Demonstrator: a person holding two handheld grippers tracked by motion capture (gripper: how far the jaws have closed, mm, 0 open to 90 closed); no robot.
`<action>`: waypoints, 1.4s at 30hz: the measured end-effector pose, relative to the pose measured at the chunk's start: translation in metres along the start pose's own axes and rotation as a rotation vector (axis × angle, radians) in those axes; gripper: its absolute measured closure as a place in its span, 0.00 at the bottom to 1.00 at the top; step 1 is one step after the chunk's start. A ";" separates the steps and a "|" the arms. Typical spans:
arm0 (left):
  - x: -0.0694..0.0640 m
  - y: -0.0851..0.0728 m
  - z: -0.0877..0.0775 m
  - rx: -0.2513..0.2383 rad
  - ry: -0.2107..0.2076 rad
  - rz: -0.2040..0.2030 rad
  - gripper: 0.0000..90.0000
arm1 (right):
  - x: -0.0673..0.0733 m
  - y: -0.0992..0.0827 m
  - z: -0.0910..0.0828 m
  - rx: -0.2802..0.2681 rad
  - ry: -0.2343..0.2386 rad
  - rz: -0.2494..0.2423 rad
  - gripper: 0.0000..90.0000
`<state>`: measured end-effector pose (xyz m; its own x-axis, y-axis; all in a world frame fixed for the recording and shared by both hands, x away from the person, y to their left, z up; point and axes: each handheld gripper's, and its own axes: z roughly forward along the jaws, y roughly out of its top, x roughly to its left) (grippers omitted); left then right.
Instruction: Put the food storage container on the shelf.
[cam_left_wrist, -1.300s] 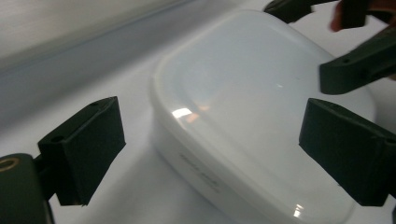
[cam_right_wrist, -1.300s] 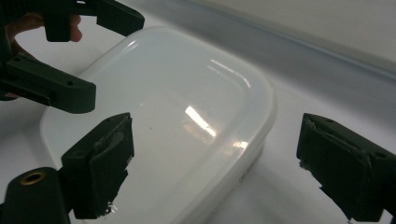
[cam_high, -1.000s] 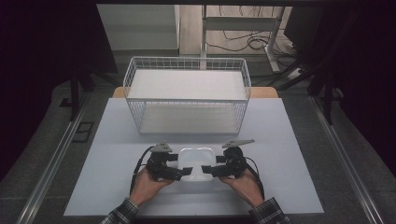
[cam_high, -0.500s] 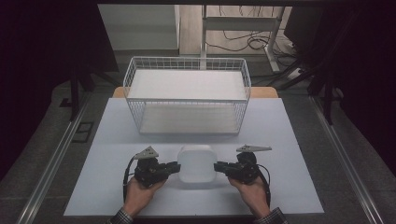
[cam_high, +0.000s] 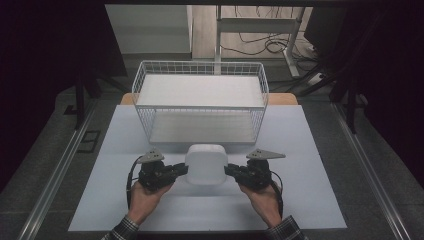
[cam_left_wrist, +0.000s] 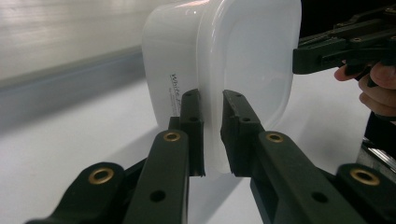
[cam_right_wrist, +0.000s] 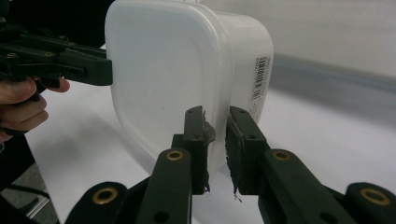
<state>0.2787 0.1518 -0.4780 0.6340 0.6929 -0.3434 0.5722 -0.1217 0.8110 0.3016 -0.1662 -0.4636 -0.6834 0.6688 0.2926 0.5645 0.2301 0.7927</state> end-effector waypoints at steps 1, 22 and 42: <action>0.000 0.000 0.000 0.000 0.000 0.000 0.88 | 0.000 0.000 0.000 0.000 0.000 0.000 0.86; 0.049 0.052 0.035 -0.035 0.031 -0.015 0.88 | -0.040 0.054 0.042 -0.053 -0.076 0.005 0.85; 0.077 0.046 0.061 -0.003 0.077 -0.089 0.86 | -0.060 0.057 0.077 -0.003 -0.100 0.044 0.84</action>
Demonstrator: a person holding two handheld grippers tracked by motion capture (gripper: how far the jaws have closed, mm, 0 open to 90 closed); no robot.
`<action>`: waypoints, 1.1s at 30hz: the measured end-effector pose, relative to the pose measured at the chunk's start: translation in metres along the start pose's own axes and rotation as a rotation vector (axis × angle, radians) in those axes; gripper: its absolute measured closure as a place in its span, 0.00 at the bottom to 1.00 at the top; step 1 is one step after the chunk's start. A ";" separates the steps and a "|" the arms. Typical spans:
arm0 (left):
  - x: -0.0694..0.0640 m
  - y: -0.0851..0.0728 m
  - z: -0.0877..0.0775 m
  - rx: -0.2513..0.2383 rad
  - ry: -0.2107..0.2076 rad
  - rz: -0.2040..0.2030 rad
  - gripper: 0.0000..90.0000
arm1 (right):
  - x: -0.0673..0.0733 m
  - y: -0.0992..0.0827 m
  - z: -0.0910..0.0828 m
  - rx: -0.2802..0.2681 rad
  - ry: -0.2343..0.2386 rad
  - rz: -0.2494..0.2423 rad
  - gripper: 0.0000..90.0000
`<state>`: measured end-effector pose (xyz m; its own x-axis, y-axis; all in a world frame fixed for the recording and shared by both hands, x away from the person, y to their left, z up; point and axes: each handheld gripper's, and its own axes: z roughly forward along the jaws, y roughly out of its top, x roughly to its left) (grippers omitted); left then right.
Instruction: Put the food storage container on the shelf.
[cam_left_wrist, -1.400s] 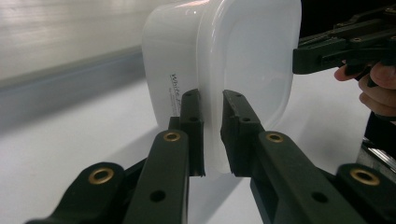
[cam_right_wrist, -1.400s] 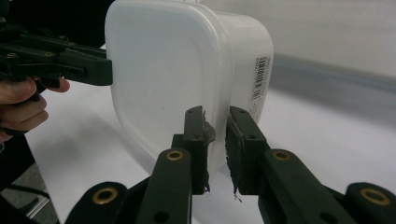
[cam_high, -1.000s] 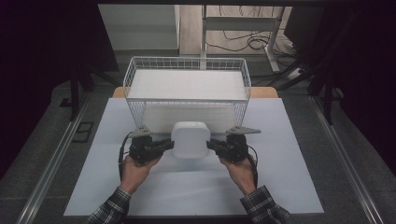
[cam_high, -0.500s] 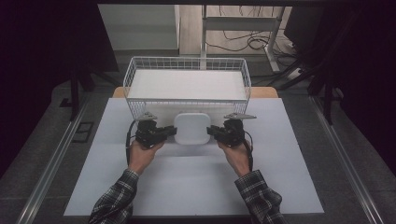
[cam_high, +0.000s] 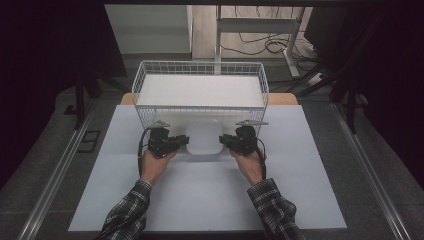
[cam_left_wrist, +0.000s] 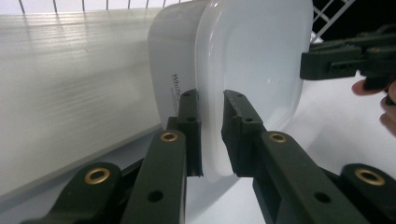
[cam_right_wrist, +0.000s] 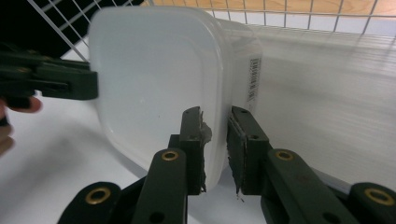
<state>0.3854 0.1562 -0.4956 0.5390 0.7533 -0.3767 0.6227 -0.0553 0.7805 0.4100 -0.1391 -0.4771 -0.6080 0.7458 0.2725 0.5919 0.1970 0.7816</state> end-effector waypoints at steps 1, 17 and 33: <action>0.001 0.000 0.001 0.000 -0.002 0.000 0.86 | 0.000 0.001 0.001 -0.003 0.003 0.001 0.84; 0.008 0.009 0.015 -0.059 0.065 0.041 0.64 | -0.001 0.012 0.012 -0.024 -0.083 -0.071 0.72; 0.001 0.013 0.005 -0.109 0.162 0.118 0.35 | -0.006 0.017 0.003 -0.078 -0.118 -0.073 0.66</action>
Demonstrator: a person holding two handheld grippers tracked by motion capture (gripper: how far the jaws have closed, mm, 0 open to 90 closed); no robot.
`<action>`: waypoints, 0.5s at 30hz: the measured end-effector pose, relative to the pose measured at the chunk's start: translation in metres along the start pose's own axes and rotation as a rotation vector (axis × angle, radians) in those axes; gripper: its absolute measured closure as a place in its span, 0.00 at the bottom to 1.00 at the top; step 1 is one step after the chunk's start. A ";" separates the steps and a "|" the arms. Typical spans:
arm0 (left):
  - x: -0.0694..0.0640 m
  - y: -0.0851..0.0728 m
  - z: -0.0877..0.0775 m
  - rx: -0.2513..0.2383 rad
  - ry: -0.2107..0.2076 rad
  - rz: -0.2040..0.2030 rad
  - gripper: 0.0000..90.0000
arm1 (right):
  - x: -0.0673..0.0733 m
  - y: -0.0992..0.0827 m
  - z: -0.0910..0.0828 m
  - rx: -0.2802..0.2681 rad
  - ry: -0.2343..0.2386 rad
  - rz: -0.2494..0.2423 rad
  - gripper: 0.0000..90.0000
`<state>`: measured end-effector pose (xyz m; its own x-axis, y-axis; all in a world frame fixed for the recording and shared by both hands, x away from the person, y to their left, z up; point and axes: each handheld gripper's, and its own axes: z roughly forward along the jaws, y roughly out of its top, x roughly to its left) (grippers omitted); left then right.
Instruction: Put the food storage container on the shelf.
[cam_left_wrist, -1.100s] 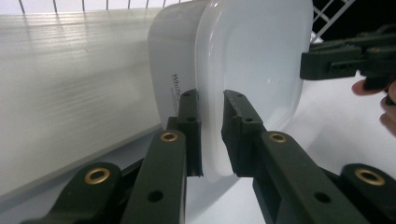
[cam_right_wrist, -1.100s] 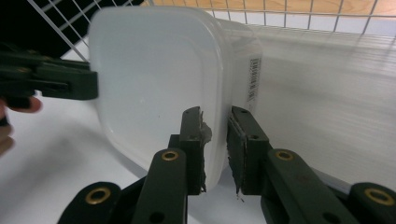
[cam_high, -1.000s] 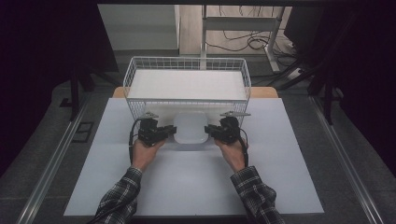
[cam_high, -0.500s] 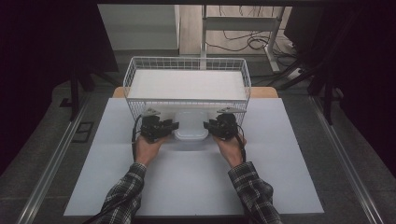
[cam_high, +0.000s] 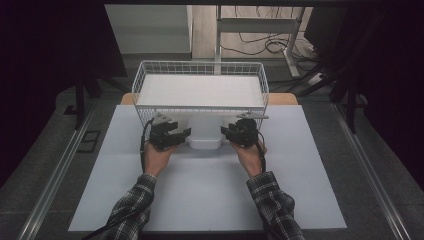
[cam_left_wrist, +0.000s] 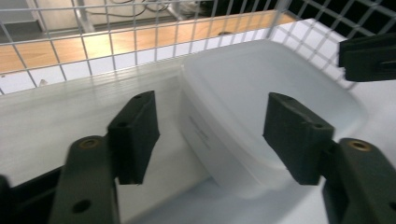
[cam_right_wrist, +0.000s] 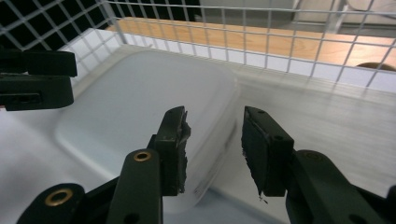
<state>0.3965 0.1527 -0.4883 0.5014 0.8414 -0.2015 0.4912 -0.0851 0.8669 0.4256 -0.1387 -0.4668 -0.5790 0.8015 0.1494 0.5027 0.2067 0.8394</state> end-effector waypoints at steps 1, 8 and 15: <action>-0.004 -0.003 -0.007 0.004 -0.012 0.004 0.32 | 0.001 -0.001 -0.002 -0.004 0.001 -0.012 0.67; -0.015 -0.015 -0.032 0.013 -0.045 0.071 0.25 | 0.008 -0.004 -0.024 -0.014 0.018 -0.047 0.82; -0.017 -0.035 -0.049 0.021 -0.043 0.088 0.19 | 0.013 -0.010 -0.042 0.000 0.072 -0.068 0.85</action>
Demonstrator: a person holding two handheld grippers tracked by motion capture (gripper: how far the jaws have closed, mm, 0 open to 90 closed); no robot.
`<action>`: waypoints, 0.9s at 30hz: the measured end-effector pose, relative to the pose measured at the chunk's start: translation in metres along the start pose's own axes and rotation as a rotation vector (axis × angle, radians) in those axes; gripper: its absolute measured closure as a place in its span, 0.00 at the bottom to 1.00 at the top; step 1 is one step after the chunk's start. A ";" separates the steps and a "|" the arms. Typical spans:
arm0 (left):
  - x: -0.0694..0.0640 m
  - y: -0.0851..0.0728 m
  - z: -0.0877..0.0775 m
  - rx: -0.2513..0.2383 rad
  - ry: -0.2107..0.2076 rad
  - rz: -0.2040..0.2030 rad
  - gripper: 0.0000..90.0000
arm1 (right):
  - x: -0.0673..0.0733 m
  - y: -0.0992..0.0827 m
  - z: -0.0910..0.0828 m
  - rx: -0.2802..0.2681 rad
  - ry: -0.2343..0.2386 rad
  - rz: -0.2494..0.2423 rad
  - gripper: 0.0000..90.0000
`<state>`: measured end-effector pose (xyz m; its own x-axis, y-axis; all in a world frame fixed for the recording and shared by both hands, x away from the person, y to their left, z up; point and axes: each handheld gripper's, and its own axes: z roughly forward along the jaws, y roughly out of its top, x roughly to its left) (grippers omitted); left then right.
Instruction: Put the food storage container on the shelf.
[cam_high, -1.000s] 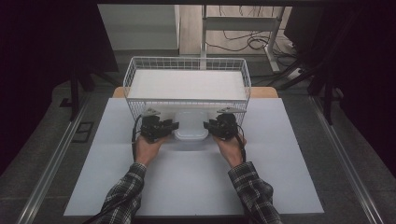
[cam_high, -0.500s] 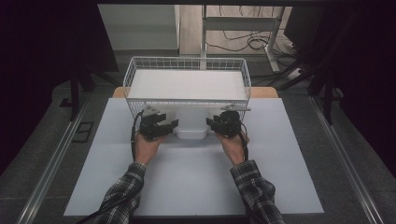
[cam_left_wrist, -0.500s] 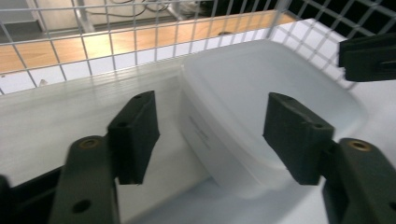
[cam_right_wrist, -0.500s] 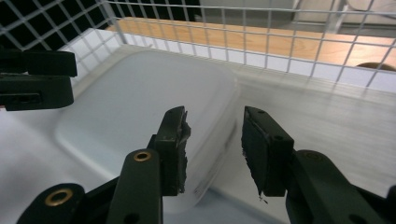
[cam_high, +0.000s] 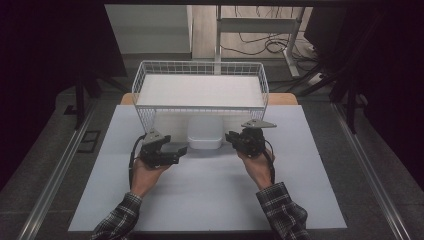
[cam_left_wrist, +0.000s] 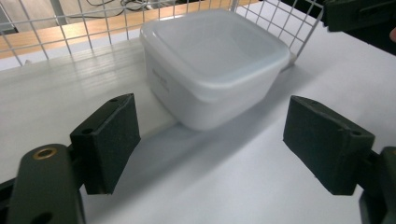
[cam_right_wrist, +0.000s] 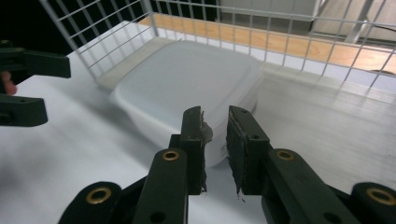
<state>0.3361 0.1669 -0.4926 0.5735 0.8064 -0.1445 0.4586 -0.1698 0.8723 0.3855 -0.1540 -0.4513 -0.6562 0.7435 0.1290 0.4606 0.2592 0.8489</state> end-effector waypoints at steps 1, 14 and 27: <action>0.000 0.000 0.000 0.000 0.000 0.000 0.18 | 0.001 -0.001 -0.002 0.003 0.010 -0.002 0.86; -0.018 -0.031 -0.042 -0.002 0.019 0.041 0.08 | 0.011 -0.031 -0.027 0.012 0.075 -0.035 0.98; -0.037 -0.066 -0.067 0.050 0.039 0.105 0.01 | 0.031 -0.044 -0.018 0.056 0.111 -0.098 0.97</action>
<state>0.2391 0.1860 -0.5135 0.5935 0.8041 -0.0346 0.4314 -0.2815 0.8571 0.3338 -0.1533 -0.4755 -0.7603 0.6409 0.1056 0.4219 0.3636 0.8305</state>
